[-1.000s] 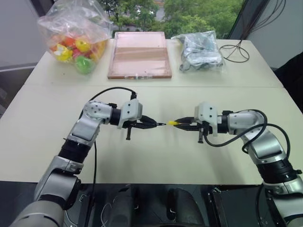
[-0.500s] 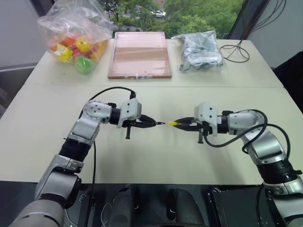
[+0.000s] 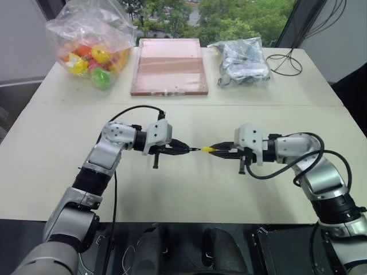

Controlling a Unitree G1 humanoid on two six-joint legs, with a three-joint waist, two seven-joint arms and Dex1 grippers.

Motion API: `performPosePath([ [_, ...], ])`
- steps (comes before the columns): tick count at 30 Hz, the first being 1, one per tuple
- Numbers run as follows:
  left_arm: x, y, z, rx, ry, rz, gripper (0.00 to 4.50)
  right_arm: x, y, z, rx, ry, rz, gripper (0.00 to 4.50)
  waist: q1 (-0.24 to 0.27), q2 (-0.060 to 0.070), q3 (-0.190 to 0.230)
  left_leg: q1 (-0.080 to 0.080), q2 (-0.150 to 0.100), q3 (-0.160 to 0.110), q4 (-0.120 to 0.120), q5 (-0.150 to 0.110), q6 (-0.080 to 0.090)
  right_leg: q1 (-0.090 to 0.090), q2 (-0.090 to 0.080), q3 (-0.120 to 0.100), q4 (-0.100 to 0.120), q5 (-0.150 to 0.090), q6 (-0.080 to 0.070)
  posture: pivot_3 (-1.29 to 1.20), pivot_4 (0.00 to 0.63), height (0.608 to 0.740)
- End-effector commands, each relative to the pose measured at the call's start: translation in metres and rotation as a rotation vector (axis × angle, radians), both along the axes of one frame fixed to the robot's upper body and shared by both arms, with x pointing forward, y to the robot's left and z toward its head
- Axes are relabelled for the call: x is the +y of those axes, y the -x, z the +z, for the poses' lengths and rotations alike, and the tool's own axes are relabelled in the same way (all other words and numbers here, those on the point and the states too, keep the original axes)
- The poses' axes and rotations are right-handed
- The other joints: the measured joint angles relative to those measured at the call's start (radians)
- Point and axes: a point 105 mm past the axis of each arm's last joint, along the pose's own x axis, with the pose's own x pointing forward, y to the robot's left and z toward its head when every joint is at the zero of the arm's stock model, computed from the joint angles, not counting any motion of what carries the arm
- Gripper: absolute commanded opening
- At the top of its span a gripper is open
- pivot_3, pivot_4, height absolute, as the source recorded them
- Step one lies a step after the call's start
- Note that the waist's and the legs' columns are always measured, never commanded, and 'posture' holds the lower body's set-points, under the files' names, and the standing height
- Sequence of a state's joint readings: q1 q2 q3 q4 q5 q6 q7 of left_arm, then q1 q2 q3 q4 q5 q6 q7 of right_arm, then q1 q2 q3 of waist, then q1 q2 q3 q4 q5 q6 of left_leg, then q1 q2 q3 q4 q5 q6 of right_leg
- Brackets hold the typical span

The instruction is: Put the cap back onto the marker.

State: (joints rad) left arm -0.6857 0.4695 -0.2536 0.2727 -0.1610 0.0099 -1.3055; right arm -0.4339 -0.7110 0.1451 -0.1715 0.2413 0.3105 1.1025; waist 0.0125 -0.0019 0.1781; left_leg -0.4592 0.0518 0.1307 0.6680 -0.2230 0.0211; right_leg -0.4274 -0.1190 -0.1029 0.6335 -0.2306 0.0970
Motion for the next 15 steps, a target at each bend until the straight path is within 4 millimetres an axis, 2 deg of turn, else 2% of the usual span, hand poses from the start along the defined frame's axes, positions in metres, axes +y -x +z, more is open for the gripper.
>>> performPosePath([
  [1, -0.005, -0.002, 0.017, -0.063, 0.022, -0.021, 0.00, 0.009, 0.005, 0.009, -0.036, -0.022, 0.038, 0.04, 0.000, 0.000, 0.000, 0.000, 0.000, 0.000, 0.000, 0.000, 0.000, 0.000, 0.000, 0.000, 0.000, 0.000, 0.000, 0.00, 0.150, 0.740],
  [8, -0.010, 0.002, 0.019, -0.060, 0.029, -0.041, 0.00, 0.015, 0.006, 0.010, -0.042, -0.031, 0.053, 0.04, 0.000, 0.000, 0.000, 0.000, 0.000, 0.000, 0.000, 0.000, 0.000, 0.000, 0.000, 0.000, 0.000, 0.000, 0.000, 0.00, 0.150, 0.740],
  [15, -0.010, 0.011, 0.009, -0.022, -0.013, -0.084, 0.00, 0.018, 0.006, 0.016, -0.078, -0.026, 0.067, 0.04, -0.001, 0.000, 0.000, 0.000, 0.000, 0.000, 0.000, 0.000, 0.000, 0.000, 0.000, 0.000, 0.000, 0.000, 0.000, 0.00, 0.150, 0.740],
])
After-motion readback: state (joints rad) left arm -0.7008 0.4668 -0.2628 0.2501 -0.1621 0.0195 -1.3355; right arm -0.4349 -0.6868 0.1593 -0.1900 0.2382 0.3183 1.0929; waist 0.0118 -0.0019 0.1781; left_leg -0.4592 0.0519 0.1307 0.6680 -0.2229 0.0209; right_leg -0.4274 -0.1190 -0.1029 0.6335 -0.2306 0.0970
